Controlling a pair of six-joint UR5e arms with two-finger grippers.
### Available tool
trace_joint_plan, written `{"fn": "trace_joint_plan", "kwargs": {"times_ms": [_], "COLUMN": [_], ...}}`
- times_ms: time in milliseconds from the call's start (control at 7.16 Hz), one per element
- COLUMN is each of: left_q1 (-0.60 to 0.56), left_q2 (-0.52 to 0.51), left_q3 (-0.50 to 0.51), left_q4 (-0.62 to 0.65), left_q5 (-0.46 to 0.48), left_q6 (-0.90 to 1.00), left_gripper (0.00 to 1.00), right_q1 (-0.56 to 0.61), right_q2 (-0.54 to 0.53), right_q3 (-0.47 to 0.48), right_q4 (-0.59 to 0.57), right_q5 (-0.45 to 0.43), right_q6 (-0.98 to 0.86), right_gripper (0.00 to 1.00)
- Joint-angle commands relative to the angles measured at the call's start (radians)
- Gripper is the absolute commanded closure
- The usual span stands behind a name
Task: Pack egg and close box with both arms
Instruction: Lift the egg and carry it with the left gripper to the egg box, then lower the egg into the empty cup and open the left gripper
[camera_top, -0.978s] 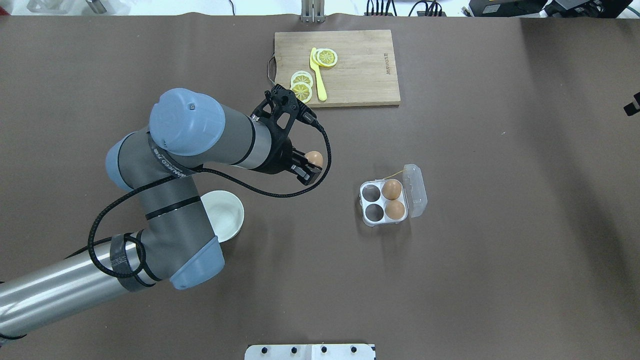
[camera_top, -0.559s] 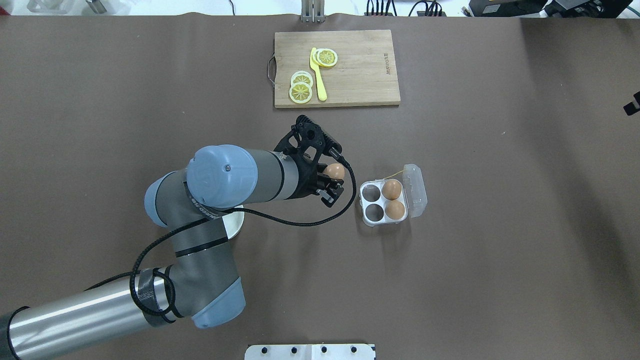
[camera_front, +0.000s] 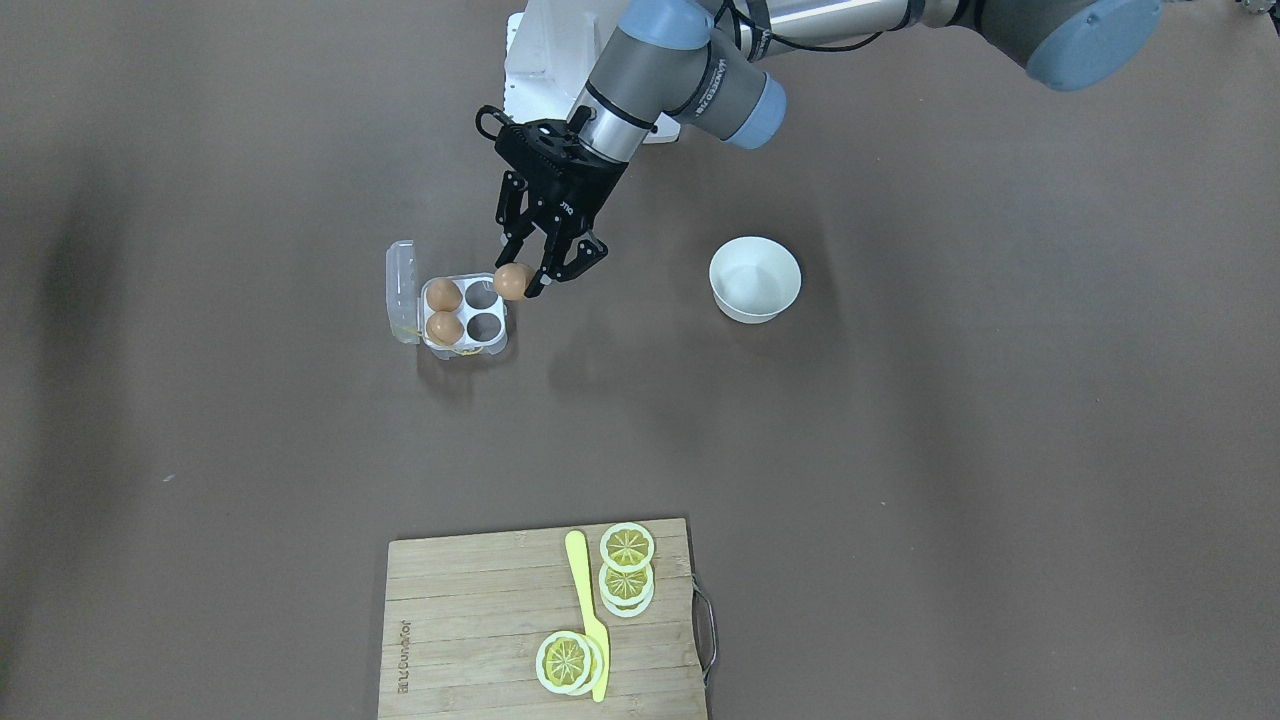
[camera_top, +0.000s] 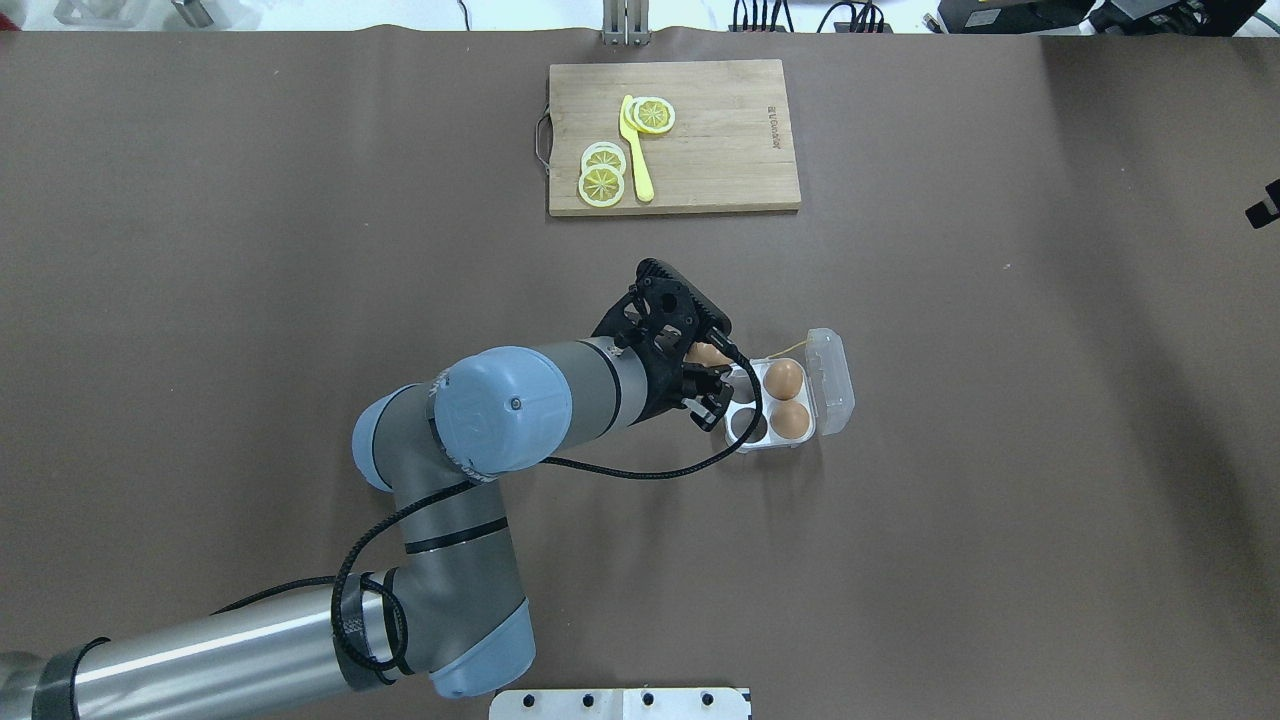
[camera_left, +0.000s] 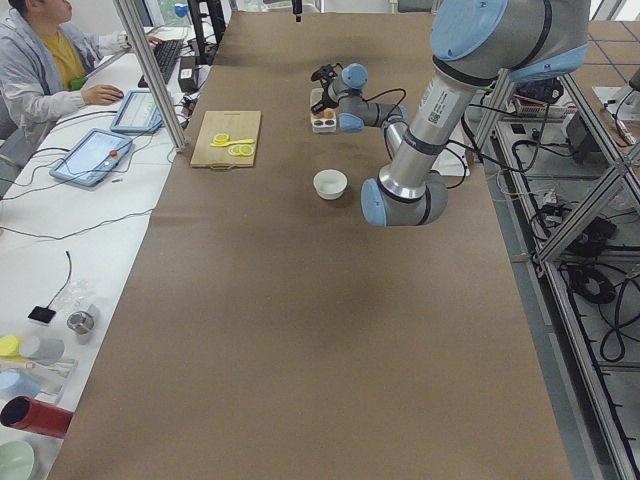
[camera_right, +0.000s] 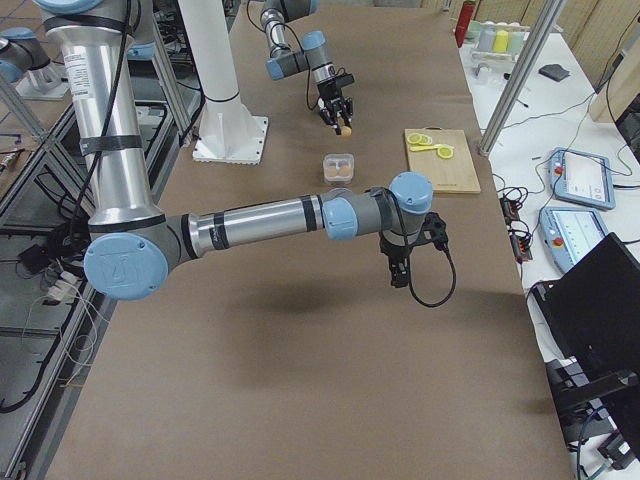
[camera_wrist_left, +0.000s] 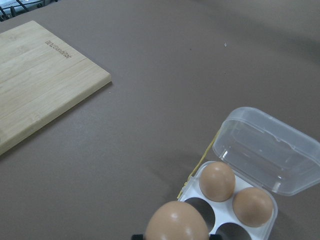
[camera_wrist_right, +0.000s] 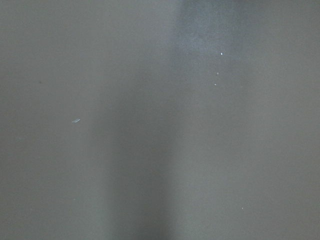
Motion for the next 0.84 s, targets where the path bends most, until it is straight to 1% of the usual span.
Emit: {"fn": "trace_joint_plan", "kwargs": {"times_ms": [0, 140, 419, 559, 699], "left_q1": [0.014, 0.037, 0.043, 0.046, 0.051], "left_q2": [-0.02, -0.025, -0.046, -0.063, -0.075], "left_q3": [0.042, 0.041, 0.085, 0.099, 0.103], "left_q4": [-0.027, -0.029, -0.027, -0.027, -0.027], "left_q5": [0.021, 0.021, 0.041, 0.072, 0.08], "left_q6": [-0.031, -0.112, -0.125, -0.125, -0.123], "left_gripper": [1.0, 1.0, 1.0, 1.0, 1.0], "right_q1": [0.0, 0.0, 0.0, 0.0, 0.0], "right_q2": [0.003, 0.003, 0.001, 0.001, 0.001], "right_q3": [-0.002, -0.004, -0.002, -0.002, -0.007], "right_q4": [0.0, 0.0, 0.0, 0.0, 0.0], "right_q5": [0.0, 0.001, 0.001, 0.006, 0.013], "right_q6": [0.0, 0.0, 0.002, 0.002, 0.002], "right_gripper": [0.0, 0.0, 0.0, 0.0, 0.0]}}
